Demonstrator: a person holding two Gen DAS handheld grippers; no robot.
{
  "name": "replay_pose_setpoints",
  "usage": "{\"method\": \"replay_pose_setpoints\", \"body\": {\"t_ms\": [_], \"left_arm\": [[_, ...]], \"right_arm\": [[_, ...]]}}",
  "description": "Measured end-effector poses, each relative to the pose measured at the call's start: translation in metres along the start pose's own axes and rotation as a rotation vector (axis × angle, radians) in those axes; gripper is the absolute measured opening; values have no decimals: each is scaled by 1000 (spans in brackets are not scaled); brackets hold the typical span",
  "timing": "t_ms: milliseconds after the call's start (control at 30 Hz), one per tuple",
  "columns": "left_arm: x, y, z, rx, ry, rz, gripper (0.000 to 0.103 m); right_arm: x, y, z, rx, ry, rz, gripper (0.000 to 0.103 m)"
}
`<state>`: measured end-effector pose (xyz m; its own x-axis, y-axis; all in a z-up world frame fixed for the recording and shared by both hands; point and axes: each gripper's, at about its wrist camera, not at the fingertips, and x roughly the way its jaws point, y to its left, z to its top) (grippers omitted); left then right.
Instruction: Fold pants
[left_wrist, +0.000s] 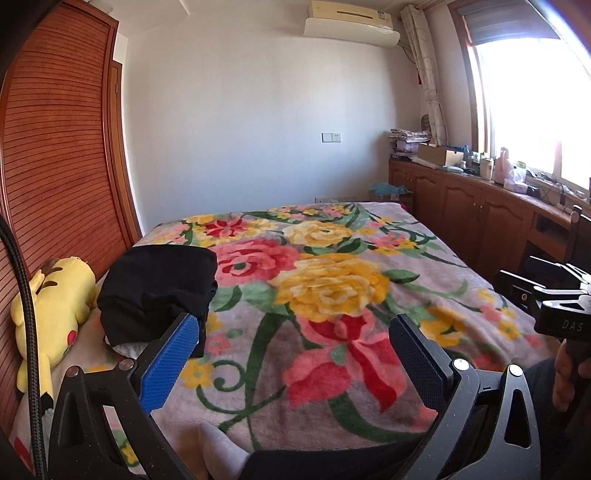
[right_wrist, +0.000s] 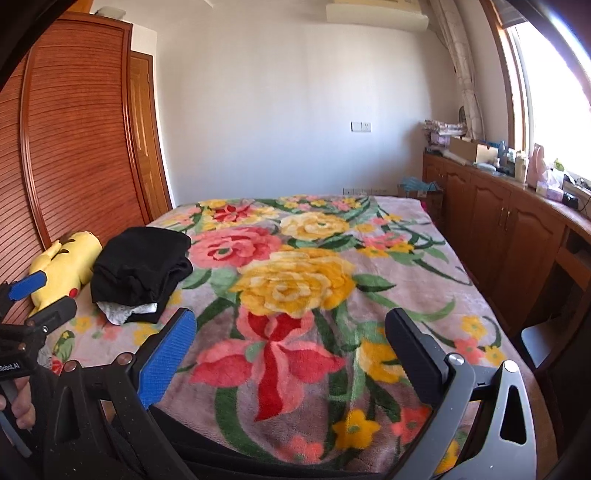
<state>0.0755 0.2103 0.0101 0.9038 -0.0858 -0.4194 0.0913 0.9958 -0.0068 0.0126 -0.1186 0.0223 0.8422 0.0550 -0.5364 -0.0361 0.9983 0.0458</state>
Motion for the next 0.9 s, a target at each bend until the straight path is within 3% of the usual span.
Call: {"method": "replay_pose_setpoints", "body": {"t_ms": [333, 633, 900], "left_arm": [[43, -3, -9, -29, 26, 23, 103], [31, 2, -16, -44, -23, 27, 103], [27, 3, -21, -49, -26, 30, 103]], "right_arm": [[39, -7, -11, 2, 25, -15, 102], [29, 3, -11, -57, -46, -56, 102], [30, 2, -12, -53, -42, -57, 102]]}}
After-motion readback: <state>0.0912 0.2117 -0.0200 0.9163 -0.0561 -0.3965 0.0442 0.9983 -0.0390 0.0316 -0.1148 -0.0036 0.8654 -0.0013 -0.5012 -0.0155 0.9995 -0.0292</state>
